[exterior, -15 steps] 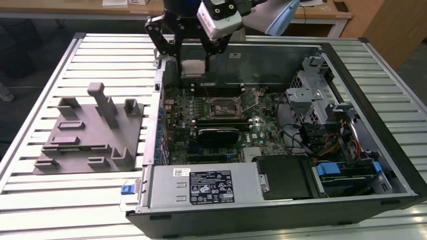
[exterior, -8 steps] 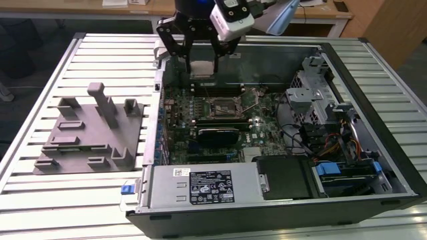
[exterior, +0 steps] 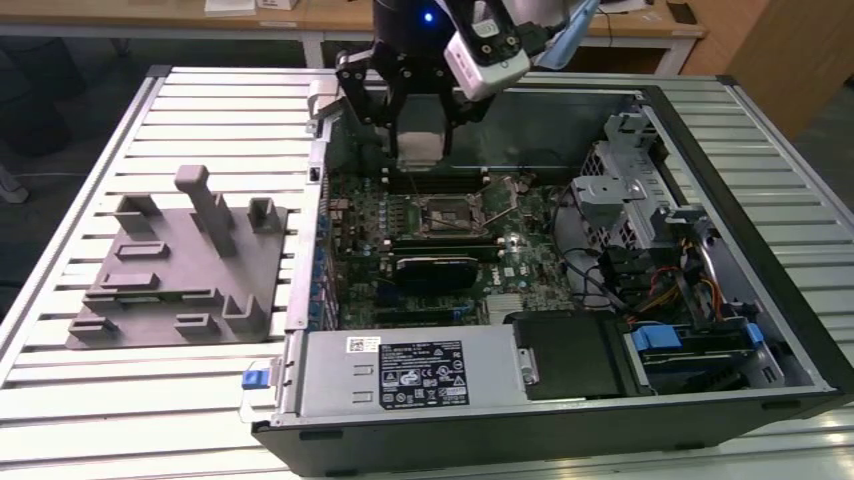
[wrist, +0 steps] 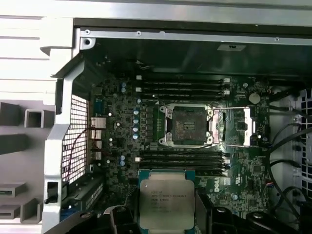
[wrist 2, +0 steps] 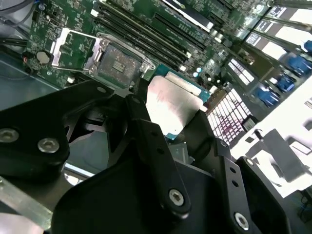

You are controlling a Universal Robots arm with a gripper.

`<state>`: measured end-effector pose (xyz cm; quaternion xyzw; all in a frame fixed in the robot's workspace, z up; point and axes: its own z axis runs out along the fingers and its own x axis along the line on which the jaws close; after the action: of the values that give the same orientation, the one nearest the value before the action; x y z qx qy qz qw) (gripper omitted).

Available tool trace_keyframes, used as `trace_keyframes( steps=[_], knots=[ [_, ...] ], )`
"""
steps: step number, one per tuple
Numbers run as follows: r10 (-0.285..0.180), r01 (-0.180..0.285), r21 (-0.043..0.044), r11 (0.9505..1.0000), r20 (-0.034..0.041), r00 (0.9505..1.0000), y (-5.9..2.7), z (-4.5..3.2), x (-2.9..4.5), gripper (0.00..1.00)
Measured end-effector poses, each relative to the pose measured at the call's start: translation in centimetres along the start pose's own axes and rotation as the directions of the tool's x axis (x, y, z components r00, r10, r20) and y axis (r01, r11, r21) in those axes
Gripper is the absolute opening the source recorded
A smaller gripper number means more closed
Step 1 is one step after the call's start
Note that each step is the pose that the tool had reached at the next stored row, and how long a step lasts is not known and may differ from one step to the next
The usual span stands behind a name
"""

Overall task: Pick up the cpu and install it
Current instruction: 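Pick up the cpu and move it towards the insertion slot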

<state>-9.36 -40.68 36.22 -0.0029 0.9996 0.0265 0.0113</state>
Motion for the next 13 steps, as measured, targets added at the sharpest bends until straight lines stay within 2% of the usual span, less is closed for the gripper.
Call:
trace_keyframes(
  steps=[13],
  knots=[
    [0.0,0.0,-0.0002,1.0,-0.0069,1.0,-0.07,2.41,-1.49,0.54]
  ],
)
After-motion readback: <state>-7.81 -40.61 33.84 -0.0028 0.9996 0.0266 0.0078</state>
